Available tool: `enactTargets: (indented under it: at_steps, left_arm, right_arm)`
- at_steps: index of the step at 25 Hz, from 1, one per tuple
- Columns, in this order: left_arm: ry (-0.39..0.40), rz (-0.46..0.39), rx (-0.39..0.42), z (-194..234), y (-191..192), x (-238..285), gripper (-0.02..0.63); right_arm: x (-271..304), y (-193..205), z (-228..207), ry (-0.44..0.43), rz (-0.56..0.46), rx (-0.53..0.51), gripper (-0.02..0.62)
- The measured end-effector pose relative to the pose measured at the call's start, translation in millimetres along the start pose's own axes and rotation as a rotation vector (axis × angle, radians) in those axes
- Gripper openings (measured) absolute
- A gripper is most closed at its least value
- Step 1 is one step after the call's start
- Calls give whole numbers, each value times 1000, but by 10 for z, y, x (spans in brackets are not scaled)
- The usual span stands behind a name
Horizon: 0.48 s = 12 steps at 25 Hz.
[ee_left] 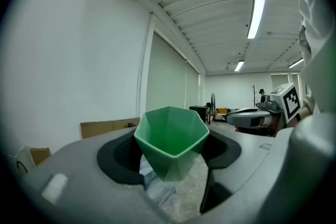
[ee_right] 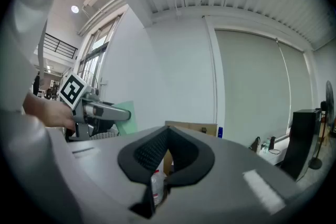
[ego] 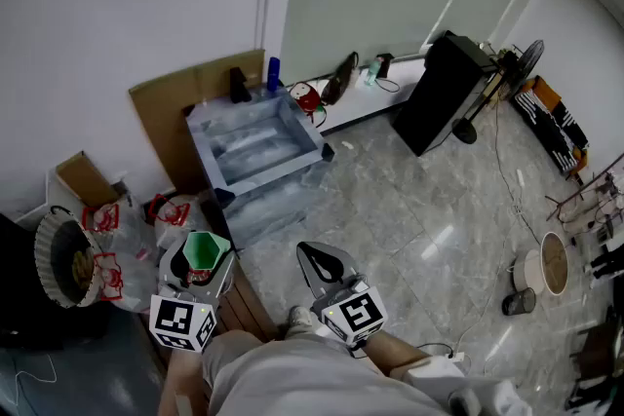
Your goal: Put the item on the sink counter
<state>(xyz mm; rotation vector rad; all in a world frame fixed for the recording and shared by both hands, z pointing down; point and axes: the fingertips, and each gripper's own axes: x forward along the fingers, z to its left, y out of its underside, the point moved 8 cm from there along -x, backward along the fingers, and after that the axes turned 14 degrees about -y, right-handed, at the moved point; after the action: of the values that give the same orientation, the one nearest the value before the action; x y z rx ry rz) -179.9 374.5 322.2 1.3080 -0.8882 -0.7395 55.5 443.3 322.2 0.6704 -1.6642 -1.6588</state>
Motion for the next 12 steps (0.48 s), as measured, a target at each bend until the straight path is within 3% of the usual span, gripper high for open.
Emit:
enactTargets:
  at_steps: [12]
  left_arm:
    - [-2, 22, -2, -4, -4, 132, 314]
  right_arm:
    - [47, -23, -110, -5, -4, 10, 3]
